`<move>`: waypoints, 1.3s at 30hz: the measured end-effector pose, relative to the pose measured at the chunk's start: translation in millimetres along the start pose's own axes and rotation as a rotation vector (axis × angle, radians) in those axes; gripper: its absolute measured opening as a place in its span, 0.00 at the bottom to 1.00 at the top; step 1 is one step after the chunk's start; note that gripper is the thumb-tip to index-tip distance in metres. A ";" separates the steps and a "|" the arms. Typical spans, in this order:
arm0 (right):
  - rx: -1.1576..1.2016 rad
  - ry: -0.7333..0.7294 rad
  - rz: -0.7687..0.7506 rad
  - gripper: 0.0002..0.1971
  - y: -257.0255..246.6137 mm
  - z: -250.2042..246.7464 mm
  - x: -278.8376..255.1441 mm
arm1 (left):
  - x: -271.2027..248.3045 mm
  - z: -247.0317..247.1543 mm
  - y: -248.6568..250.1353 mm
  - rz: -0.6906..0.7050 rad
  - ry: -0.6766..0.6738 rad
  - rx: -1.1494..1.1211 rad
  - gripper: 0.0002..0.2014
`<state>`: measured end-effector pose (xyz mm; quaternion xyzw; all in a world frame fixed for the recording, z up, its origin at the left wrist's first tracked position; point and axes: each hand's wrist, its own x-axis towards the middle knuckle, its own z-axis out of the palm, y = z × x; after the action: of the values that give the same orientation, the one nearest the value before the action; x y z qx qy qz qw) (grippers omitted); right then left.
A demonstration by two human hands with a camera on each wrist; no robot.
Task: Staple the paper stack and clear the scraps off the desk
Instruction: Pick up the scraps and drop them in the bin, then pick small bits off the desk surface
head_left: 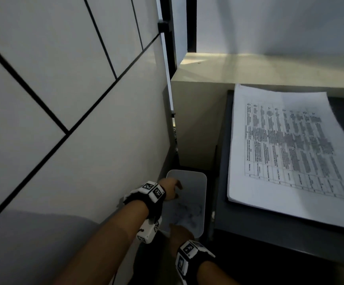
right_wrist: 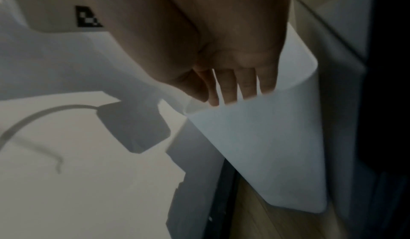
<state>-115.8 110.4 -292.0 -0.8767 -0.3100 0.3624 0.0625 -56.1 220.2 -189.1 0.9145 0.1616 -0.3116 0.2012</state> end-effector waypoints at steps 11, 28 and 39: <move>0.284 0.253 -0.319 0.15 -52.1 -146.3 -157.0 | -148.7 -99.3 69.9 0.106 0.457 0.040 0.14; 0.161 0.685 0.105 0.17 234.2 -234.5 -345.0 | -183.6 -74.0 299.7 0.539 0.408 0.278 0.20; 0.065 0.702 0.374 0.27 355.0 -288.8 -351.3 | -98.2 -70.2 381.2 0.400 0.360 0.398 0.31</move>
<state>64.3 -347.3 9.6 -0.9862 -0.0932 0.0556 0.1253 65.8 -94.0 26.0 0.9899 -0.0520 -0.1246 0.0441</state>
